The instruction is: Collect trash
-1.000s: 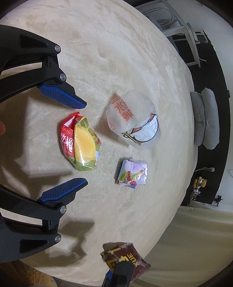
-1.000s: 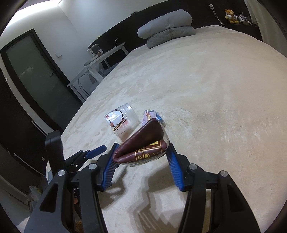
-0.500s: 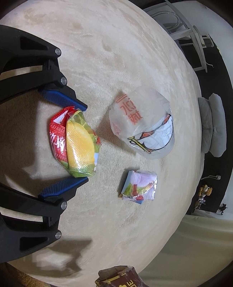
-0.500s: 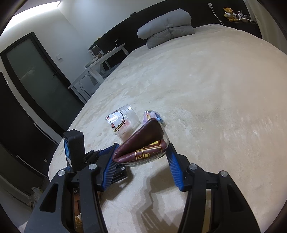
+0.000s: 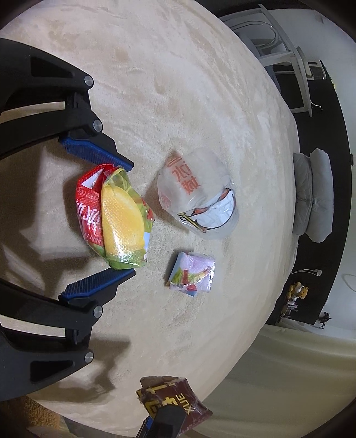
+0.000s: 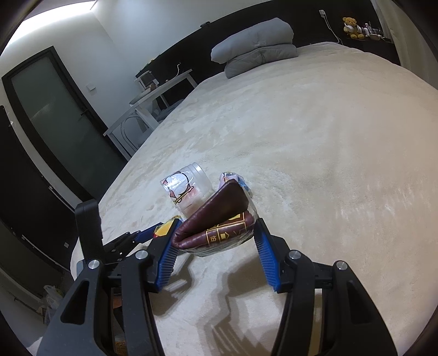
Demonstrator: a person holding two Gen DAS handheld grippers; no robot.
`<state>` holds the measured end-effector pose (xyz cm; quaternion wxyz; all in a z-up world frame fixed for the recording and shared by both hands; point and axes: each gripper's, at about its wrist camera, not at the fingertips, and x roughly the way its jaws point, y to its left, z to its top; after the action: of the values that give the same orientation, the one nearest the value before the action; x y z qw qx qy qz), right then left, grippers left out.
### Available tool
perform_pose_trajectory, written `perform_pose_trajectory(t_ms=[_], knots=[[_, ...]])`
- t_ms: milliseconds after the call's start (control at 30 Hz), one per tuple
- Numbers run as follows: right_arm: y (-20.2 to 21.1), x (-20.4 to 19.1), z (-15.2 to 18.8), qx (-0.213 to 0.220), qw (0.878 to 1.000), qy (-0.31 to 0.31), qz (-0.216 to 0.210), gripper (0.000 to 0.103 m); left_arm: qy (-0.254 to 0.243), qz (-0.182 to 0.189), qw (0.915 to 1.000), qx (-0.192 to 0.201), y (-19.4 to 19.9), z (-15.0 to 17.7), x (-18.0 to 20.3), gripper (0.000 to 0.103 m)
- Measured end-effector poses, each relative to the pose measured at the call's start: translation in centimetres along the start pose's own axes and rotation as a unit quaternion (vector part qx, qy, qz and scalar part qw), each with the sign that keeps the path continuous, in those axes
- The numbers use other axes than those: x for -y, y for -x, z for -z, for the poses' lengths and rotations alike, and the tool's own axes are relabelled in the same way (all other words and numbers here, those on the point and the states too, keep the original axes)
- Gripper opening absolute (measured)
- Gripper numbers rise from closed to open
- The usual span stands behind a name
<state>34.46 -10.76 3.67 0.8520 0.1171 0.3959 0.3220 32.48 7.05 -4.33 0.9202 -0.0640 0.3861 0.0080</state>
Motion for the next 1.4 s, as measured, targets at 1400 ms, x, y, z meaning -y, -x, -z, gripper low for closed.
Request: perform_pose_trajectory(t_ms=[1400], knots=[[-7.9, 1.8, 2.5, -0.047, 0.987, 0.040, 0.148, 0.067, 0.087, 0.071, 0.9908, 0.076, 10.9, 3.7, 1.1, 0.069]])
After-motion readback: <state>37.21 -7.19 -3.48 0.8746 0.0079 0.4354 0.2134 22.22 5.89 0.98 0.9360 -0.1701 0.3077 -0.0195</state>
